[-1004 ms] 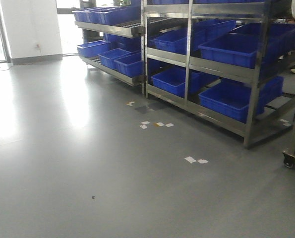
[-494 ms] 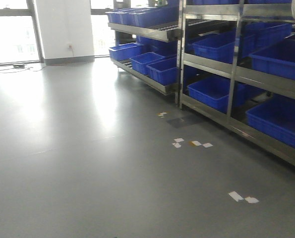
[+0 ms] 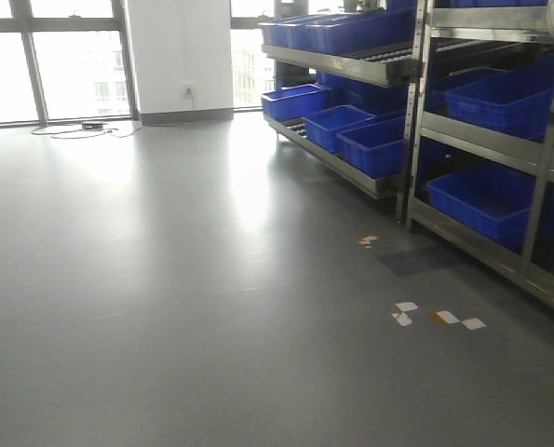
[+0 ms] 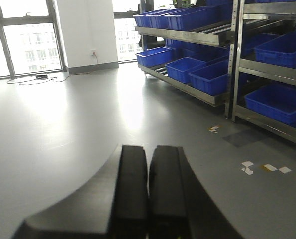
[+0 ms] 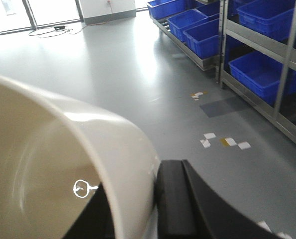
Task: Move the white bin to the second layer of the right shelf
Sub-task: 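Drive the base across the room carrying the bin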
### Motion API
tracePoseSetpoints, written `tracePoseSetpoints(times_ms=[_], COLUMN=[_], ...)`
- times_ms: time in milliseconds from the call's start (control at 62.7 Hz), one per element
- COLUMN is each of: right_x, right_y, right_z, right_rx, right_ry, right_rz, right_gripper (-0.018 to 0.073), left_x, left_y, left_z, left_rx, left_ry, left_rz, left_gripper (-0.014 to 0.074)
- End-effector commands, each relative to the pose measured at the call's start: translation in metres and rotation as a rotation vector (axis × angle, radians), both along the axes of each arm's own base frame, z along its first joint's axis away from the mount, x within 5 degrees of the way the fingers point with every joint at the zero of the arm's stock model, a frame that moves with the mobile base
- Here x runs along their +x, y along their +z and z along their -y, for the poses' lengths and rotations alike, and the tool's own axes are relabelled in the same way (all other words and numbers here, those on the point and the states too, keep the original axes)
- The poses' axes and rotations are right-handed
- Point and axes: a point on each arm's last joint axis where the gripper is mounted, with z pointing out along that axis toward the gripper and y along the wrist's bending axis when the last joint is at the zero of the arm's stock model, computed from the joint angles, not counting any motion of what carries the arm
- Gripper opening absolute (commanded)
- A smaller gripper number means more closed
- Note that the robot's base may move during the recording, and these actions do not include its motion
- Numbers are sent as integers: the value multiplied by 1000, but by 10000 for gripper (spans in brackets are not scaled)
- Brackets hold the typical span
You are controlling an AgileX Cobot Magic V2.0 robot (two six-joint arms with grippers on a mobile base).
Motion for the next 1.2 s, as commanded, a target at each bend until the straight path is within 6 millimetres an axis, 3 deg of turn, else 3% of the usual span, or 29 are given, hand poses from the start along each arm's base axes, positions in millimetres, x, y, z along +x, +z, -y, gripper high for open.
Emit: tracePoseSetpoints(times_ms=[0, 1180], right_x=[0, 0], right_y=[19, 19], right_z=[1, 1], right_rx=[12, 12], right_ry=[-10, -10], right_rz=[127, 127], right_gripper=[57, 57], left_x=[0, 0], left_y=[-4, -4], left_z=[0, 0], left_rx=[-19, -19], left_ry=[3, 3], left_rz=[60, 60], left_gripper=[85, 85])
